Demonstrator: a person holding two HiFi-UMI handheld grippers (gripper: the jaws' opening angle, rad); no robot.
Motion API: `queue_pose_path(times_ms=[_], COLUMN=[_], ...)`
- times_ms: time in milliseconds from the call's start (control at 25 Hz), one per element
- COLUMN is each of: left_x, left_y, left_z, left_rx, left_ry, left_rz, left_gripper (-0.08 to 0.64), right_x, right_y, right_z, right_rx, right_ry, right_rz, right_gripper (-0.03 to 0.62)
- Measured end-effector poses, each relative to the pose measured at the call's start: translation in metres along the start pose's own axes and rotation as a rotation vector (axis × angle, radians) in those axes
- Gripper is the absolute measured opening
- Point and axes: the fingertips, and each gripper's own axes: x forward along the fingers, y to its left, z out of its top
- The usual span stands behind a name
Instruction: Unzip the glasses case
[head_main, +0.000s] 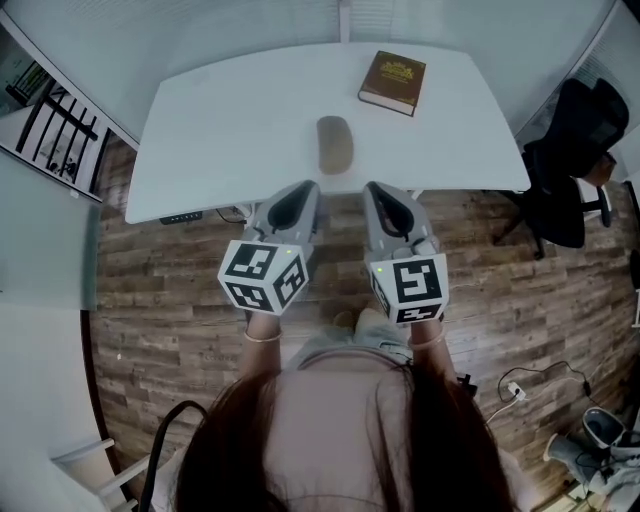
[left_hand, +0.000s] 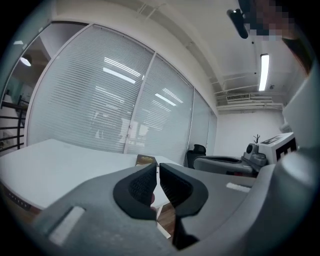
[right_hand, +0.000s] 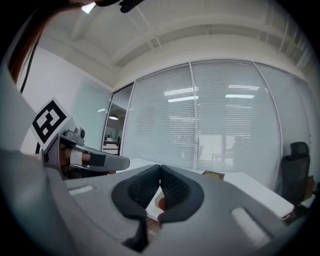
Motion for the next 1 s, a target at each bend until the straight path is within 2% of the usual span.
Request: queue_pose_path(times_ms=[360, 680, 800, 880, 1000], left_x=[0.039, 0.073, 0.085, 0.095, 0.105], left_y=[0.026, 0.05, 0.056, 0.062, 0.069], left_z=[-0.005, -0.004, -0.007, -0.009, -0.013], left_rx=[-0.041, -0.052, -0.064, -0.072, -0.079], left_ry=[0.023, 0.042, 0.057, 0.067, 0.079], left_rz=[0.019, 0.049, 0.056, 0.064, 0.078], left_gripper=[0.006, 0.006, 0.028, 0.067, 0.067], right_x=[0.033, 0.074, 0.086, 0.095, 0.104], right_y=[-0.028, -0.046, -0.054, -0.063, -0.073], right_z=[-0.015, -0.016, -0.018, -0.019, -0.019], right_rx=[-0.005, -0.003, 0.001, 0.003, 0.005], right_ry=[0.039, 0.035, 0.034, 0.034, 0.032], right_rz=[-0.015, 0.021, 0.034, 0.038, 0.04], right_gripper=[0.003, 0.003, 0.003, 0.003, 0.003])
